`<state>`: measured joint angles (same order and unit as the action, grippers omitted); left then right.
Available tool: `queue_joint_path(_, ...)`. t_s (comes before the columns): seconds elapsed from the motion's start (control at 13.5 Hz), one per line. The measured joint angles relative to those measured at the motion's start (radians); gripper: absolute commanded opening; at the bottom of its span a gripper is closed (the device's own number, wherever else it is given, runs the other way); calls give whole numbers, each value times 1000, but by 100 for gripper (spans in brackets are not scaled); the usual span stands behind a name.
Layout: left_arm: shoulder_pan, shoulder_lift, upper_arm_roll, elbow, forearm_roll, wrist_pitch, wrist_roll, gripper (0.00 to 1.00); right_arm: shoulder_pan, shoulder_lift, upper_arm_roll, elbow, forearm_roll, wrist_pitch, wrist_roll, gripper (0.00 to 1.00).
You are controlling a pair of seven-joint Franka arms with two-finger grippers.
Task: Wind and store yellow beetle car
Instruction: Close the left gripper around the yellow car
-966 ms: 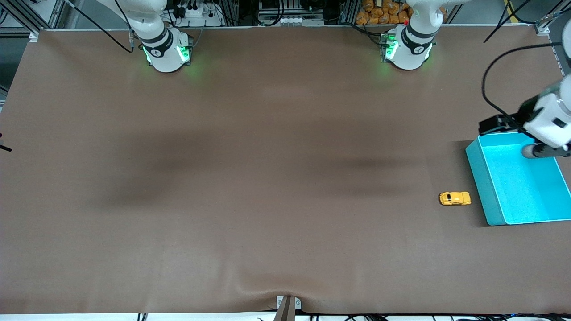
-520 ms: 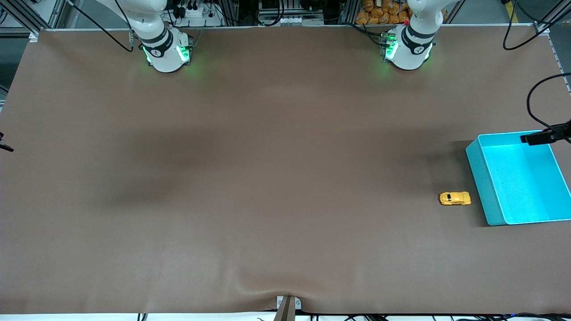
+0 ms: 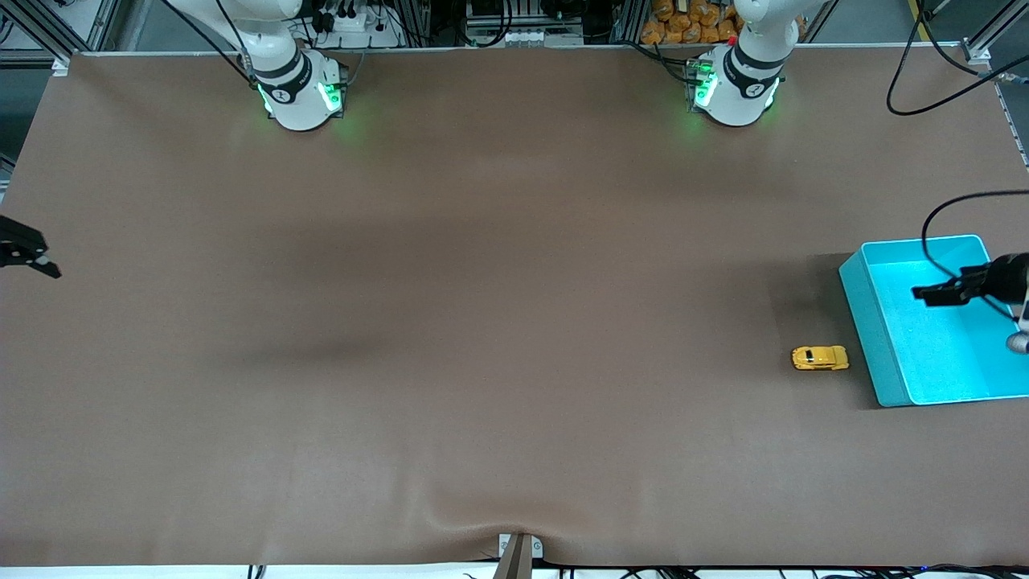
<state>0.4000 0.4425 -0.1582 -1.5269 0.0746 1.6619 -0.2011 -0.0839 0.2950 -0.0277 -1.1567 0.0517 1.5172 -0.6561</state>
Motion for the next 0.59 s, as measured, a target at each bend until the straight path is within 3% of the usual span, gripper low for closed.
queue_joint_path(0.22,-56,32,-7,8,69,74,-131,100,57,-22,9,0,1,-41,287,100)
queue_joint_path(0.59,-113,107,-7,8,151,160,-494,100,100,-29,9,-14,-4,-94,467,100)
